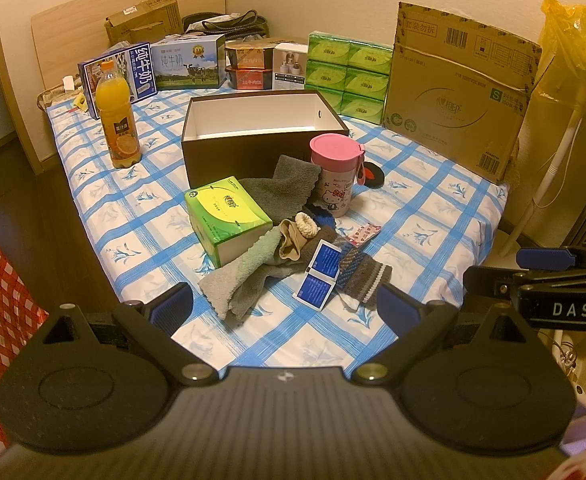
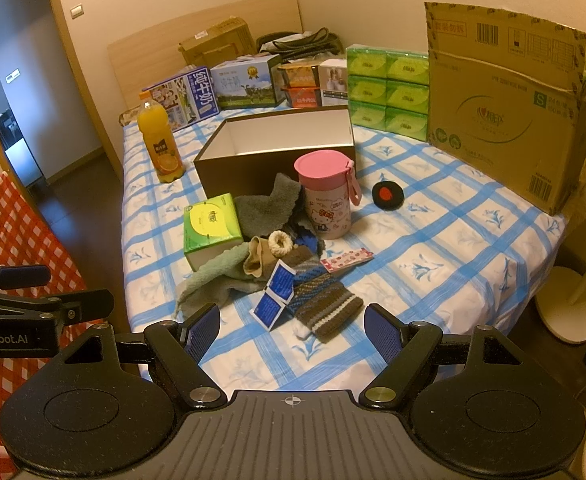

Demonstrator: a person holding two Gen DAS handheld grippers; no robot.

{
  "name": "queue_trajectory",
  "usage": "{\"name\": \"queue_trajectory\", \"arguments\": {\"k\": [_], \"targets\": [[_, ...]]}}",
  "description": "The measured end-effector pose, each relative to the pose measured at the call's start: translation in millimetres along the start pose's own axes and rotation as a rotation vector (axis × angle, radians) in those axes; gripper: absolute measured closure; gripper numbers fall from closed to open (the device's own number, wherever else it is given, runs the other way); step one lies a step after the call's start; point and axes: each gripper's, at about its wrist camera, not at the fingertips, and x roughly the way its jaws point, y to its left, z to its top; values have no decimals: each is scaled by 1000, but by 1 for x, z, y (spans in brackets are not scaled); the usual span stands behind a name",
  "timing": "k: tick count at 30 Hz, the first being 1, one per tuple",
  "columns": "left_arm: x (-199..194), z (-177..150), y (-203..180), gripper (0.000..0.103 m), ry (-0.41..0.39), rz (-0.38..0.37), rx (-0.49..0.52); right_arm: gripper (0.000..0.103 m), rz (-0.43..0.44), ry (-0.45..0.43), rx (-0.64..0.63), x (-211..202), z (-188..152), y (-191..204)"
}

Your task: Organize soft objects

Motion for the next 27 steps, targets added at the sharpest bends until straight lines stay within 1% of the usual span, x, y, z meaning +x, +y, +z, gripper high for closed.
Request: {"name": "queue_trajectory", "arguments": {"k": [22,27], "targets": [[5,-8,-1,5,6,1,-2,24,2,3,3,6,-2,0],[6,-10,-2,5,2,5,-2,24,10,-6,6,-1,1,-4]]}}
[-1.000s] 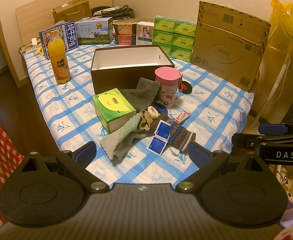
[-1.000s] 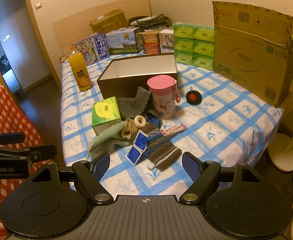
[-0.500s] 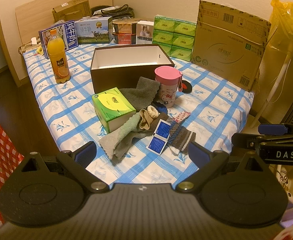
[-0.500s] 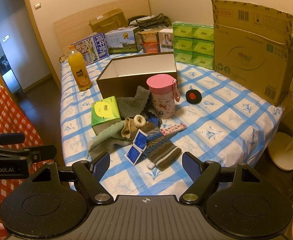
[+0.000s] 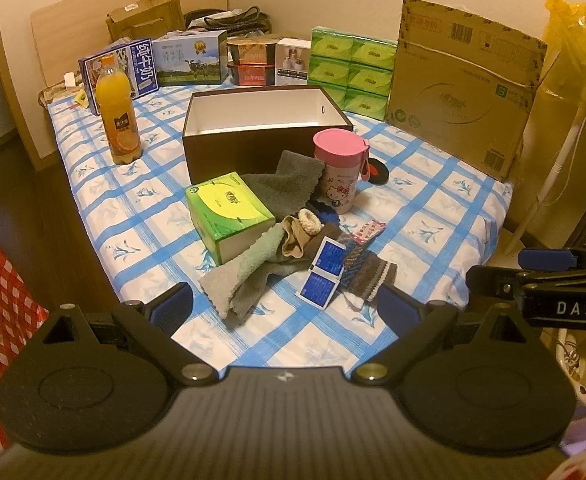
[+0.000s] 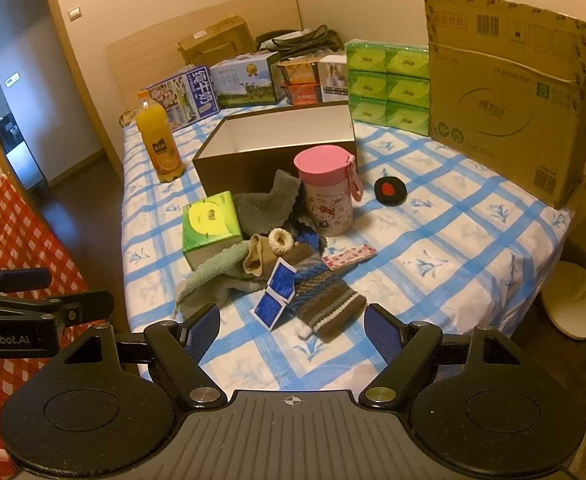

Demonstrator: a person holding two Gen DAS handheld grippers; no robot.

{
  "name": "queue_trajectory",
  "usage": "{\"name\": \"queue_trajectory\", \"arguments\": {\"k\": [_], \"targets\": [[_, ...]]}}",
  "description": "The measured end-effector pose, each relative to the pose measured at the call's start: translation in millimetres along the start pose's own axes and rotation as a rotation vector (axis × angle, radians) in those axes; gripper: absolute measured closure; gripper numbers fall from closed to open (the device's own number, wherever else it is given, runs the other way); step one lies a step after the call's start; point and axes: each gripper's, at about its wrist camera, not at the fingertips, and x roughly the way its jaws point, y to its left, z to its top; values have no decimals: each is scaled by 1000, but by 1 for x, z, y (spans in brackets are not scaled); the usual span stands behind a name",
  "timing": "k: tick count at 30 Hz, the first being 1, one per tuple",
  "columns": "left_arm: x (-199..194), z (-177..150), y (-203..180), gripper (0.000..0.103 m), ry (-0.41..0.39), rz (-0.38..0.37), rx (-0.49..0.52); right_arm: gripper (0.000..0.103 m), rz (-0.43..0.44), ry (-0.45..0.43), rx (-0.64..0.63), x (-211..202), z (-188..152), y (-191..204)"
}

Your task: Organize soft objects

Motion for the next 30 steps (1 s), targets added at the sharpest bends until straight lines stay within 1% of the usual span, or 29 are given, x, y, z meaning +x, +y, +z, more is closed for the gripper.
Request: {"name": "queue_trajectory", "arguments": {"k": [1,4,6,10,15,16,22,28,30], "targets": [[15,-4,-3,5,-3,2,0,24,9,-10,1,7,-6,3],[21,-7,1,5,-12,14,1,24,32,-31,6,12,-11,3],[23,-7,6,6,-13,16,-3,24,46,-42,11,22,-12,-6],[30,-8,13,7,-14,38,-6,24,86,-66,10,30,-18,-9],[41,-9,22,11,-12,31,-7,24,107,-80,6,42,-25,-10],[44,-9,24,13,-14,27,-4,24,108,-82,6,44,-25,-11],[65,-11,28,17,-11,11,21,24,114,-61,38,70,-28,-19],[92,-15,31,23,-1,-3,45,25,124,-37,62,98,-30,-23],[101,-15,31,26,-3,-6,60,26,122,-26,59,107,-31,-22]]}}
